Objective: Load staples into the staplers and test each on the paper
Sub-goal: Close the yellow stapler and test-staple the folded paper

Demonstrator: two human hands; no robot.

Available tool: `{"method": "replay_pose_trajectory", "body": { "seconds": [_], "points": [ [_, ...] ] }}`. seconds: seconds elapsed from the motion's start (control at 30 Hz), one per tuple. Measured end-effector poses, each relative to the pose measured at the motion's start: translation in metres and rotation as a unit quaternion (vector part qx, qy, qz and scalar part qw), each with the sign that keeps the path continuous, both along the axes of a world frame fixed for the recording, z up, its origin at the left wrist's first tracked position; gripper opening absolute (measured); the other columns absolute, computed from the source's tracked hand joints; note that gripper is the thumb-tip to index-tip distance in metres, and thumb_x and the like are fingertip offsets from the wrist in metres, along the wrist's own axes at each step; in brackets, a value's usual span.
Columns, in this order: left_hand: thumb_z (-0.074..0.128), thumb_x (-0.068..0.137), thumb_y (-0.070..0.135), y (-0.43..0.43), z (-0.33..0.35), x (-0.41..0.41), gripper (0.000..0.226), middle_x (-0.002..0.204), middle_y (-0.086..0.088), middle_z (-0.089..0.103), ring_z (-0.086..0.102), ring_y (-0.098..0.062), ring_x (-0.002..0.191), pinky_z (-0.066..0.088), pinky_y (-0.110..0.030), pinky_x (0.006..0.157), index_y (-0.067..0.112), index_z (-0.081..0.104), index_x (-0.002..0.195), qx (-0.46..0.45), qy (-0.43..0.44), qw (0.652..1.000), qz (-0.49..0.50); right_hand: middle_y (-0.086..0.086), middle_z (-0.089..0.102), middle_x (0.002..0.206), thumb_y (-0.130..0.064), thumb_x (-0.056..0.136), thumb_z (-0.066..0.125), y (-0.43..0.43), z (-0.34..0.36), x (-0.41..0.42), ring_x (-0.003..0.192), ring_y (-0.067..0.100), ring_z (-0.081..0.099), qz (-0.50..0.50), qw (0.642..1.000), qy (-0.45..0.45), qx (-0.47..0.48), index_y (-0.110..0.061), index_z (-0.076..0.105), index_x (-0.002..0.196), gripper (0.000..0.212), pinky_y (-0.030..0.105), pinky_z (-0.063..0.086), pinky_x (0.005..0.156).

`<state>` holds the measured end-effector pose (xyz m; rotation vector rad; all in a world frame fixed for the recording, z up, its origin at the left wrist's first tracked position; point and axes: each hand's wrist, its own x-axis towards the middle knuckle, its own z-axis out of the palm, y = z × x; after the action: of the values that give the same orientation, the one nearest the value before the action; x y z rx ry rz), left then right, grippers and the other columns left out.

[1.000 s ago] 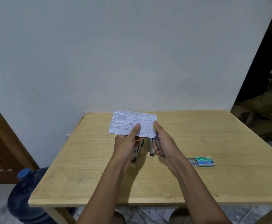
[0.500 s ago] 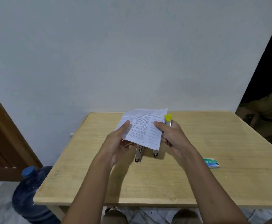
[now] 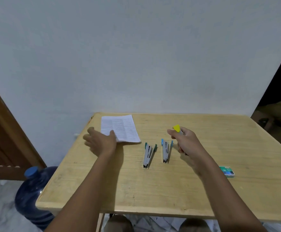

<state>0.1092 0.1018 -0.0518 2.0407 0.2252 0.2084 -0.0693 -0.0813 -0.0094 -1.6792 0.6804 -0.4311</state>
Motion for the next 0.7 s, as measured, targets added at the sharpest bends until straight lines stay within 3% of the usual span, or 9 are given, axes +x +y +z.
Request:
{"method": "replay_pose_trajectory", "body": {
  "seconds": [0.07, 0.13, 0.27, 0.33, 0.37, 0.4, 0.47, 0.57, 0.7],
  "points": [
    [0.072, 0.083, 0.029, 0.000, -0.005, -0.001, 0.068, 0.138, -0.017, 0.035, 0.034, -0.035, 0.125, 0.037, -0.049, 0.098, 0.014, 0.036, 0.139, 0.148, -0.094, 0.984, -0.014, 0.007, 0.046, 0.081, -0.034, 0.093, 0.063, -0.005, -0.004, -0.001, 0.053, 0.015, 0.032, -0.004, 1.000, 0.015, -0.007, -0.014, 0.064, 0.108, 0.024, 0.020, 0.030, 0.042],
    [0.061, 0.091, 0.034, 0.000, -0.012, 0.001, 0.051, 0.135, -0.012, 0.043, 0.038, -0.032, 0.123, 0.034, -0.046, 0.098, 0.019, 0.047, 0.137, 0.249, -0.126, 0.956, -0.088, -0.001, 0.043, 0.074, -0.029, 0.092, 0.063, -0.012, -0.010, 0.000, 0.053, 0.014, 0.037, -0.005, 1.000, 0.025, -0.005, -0.018, 0.061, 0.122, 0.032, 0.021, 0.032, 0.046],
    [0.049, 0.093, 0.037, 0.002, -0.019, 0.004, 0.030, 0.120, -0.003, 0.058, 0.050, -0.026, 0.115, 0.031, -0.042, 0.099, 0.022, 0.070, 0.109, 0.282, -0.047, 0.939, -0.189, -0.007, 0.042, 0.076, -0.018, 0.094, 0.058, -0.027, -0.021, 0.004, 0.058, 0.012, 0.042, -0.012, 0.998, 0.041, -0.038, -0.014, 0.049, 0.139, 0.047, 0.018, 0.035, 0.048],
    [0.046, 0.094, 0.035, 0.002, -0.020, 0.007, 0.030, 0.120, -0.003, 0.057, 0.051, -0.026, 0.116, 0.028, -0.045, 0.105, 0.021, 0.070, 0.107, 0.326, -0.050, 0.923, -0.197, -0.004, 0.042, 0.079, -0.018, 0.091, 0.059, -0.038, -0.025, 0.003, 0.059, 0.015, 0.039, -0.023, 0.995, 0.048, -0.086, -0.010, 0.055, 0.129, 0.038, 0.022, 0.035, 0.052],
    [0.045, 0.095, 0.034, 0.003, -0.019, 0.011, 0.030, 0.121, -0.003, 0.057, 0.052, -0.026, 0.115, 0.026, -0.047, 0.108, 0.022, 0.069, 0.107, 0.337, -0.048, 0.918, -0.201, 0.000, 0.040, 0.080, -0.018, 0.089, 0.059, -0.046, -0.027, 0.003, 0.060, 0.019, 0.035, -0.029, 0.990, 0.064, -0.123, -0.008, 0.057, 0.109, 0.022, 0.025, 0.031, 0.057],
    [0.044, 0.096, 0.031, 0.005, -0.019, 0.014, 0.030, 0.120, -0.003, 0.057, 0.054, -0.027, 0.114, 0.024, -0.049, 0.110, 0.022, 0.070, 0.107, 0.339, -0.042, 0.917, -0.205, 0.004, 0.036, 0.079, -0.019, 0.087, 0.058, -0.052, -0.027, 0.003, 0.063, 0.021, 0.030, -0.031, 0.982, 0.086, -0.165, -0.010, 0.049, 0.088, 0.012, 0.029, 0.025, 0.059],
    [0.043, 0.096, 0.025, 0.006, -0.018, 0.020, 0.027, 0.116, -0.004, 0.057, 0.056, -0.027, 0.112, 0.019, -0.050, 0.113, 0.023, 0.068, 0.103, 0.336, -0.033, 0.918, -0.209, 0.004, 0.031, 0.075, -0.020, 0.087, 0.058, -0.072, -0.030, 0.007, 0.064, 0.022, 0.028, -0.029, 0.965, 0.144, -0.215, -0.015, 0.033, 0.078, 0.027, 0.032, 0.021, 0.058],
    [0.042, 0.098, 0.033, -0.004, -0.025, 0.004, 0.034, 0.132, -0.007, 0.057, 0.051, -0.028, 0.126, 0.020, -0.050, 0.115, 0.020, 0.063, 0.121, 0.308, -0.098, 0.922, -0.213, 0.005, 0.053, 0.093, -0.023, 0.091, 0.058, -0.091, -0.034, 0.020, 0.080, 0.026, 0.047, -0.060, 0.933, 0.220, -0.279, -0.008, 0.051, 0.098, 0.017, 0.031, 0.035, 0.062],
    [0.047, 0.090, 0.059, -0.031, -0.027, -0.067, 0.060, 0.152, -0.001, 0.041, 0.033, -0.018, 0.141, 0.025, -0.042, 0.118, 0.025, 0.053, 0.139, 0.156, -0.156, 0.914, -0.340, 0.013, 0.055, 0.127, -0.030, 0.090, 0.055, -0.106, -0.042, 0.038, 0.100, 0.032, 0.059, -0.081, 0.904, 0.273, -0.319, -0.009, 0.055, 0.126, 0.041, 0.032, 0.040, 0.074]
  ]
}}
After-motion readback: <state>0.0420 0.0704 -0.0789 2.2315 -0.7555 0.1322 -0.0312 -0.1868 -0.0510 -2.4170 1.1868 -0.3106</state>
